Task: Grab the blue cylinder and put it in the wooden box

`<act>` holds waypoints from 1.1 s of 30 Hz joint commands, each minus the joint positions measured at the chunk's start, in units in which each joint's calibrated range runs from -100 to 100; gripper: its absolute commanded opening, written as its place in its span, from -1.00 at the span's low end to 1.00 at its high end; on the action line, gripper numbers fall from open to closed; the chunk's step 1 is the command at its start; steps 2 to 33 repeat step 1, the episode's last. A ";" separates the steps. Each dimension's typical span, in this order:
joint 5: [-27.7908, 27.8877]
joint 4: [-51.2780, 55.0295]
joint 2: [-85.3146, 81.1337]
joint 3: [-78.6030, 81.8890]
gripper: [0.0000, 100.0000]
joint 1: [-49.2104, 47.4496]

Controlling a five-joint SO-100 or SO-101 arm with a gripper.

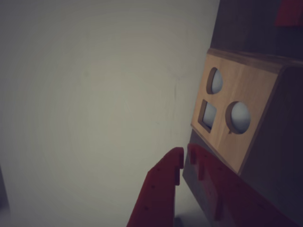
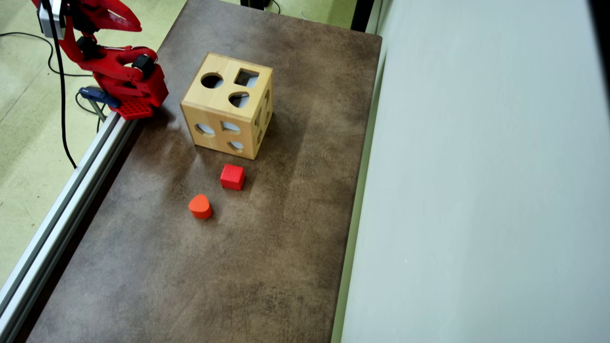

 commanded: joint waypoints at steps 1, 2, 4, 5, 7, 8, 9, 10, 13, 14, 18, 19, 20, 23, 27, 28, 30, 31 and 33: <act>-0.10 0.41 0.18 -0.03 -0.95 0.20; -0.10 0.41 0.18 -0.03 -0.95 0.20; -0.10 0.41 0.18 -0.03 -0.95 0.20; -0.10 0.41 0.18 -0.03 -0.95 0.20; -0.10 0.41 0.18 -0.03 -0.95 0.20; -0.10 0.41 0.18 -0.03 -0.95 0.20; -0.10 0.41 0.18 -0.03 -0.95 0.20; -0.10 0.41 0.18 -0.03 -0.95 0.20; -0.10 0.41 0.18 -0.03 -0.95 0.20; -0.10 0.41 0.18 -0.03 -0.95 0.20; -0.10 0.41 0.18 -0.03 -0.95 0.20; -0.10 0.41 0.18 -0.03 -0.95 0.20; -0.10 0.41 0.18 -0.03 -0.95 0.20; -0.10 0.41 0.18 -0.03 -0.95 0.20; -0.10 0.41 0.18 -0.03 -0.95 0.20; -0.10 0.41 0.18 -0.03 -0.95 0.20; -0.10 0.41 0.18 -0.03 -0.95 0.20; -0.10 0.41 0.18 -0.03 -0.95 0.20; -0.10 0.41 0.18 -0.03 -0.95 0.20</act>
